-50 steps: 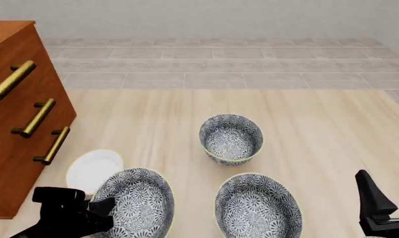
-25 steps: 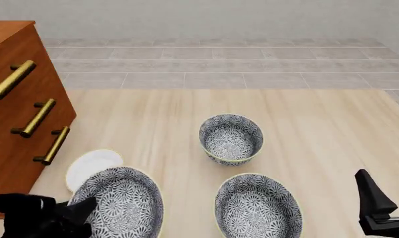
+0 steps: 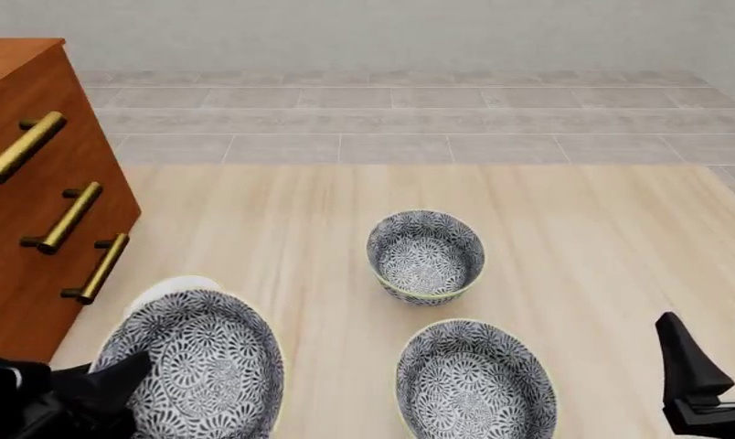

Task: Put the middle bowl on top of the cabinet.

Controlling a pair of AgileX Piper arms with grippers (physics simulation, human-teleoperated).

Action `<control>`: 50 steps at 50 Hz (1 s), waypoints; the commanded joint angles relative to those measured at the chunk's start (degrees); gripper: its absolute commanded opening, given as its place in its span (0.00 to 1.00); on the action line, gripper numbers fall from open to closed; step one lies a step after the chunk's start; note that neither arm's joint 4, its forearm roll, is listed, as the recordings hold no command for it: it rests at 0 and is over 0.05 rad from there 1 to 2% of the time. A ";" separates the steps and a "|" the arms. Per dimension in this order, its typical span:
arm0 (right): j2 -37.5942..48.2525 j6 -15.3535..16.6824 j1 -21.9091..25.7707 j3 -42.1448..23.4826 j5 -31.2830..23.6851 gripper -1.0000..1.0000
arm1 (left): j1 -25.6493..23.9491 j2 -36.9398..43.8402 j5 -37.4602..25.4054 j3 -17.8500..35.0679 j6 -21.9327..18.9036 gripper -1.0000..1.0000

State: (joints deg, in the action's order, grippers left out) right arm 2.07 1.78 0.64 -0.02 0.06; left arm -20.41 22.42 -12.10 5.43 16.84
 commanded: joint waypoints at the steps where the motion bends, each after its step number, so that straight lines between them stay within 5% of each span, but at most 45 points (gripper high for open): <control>1: 0.50 -0.02 -0.06 -0.01 0.63 1.00 | 0.36 -4.57 -5.27 2.97 -0.56 0.00; 50: 0.31 -0.52 0.01 -0.17 0.71 1.00 | 9.54 2.03 -10.71 22.23 -8.10 0.00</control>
State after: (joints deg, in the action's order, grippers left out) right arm 3.06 1.37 0.62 -0.15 1.46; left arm -12.45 22.45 -22.77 23.99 10.37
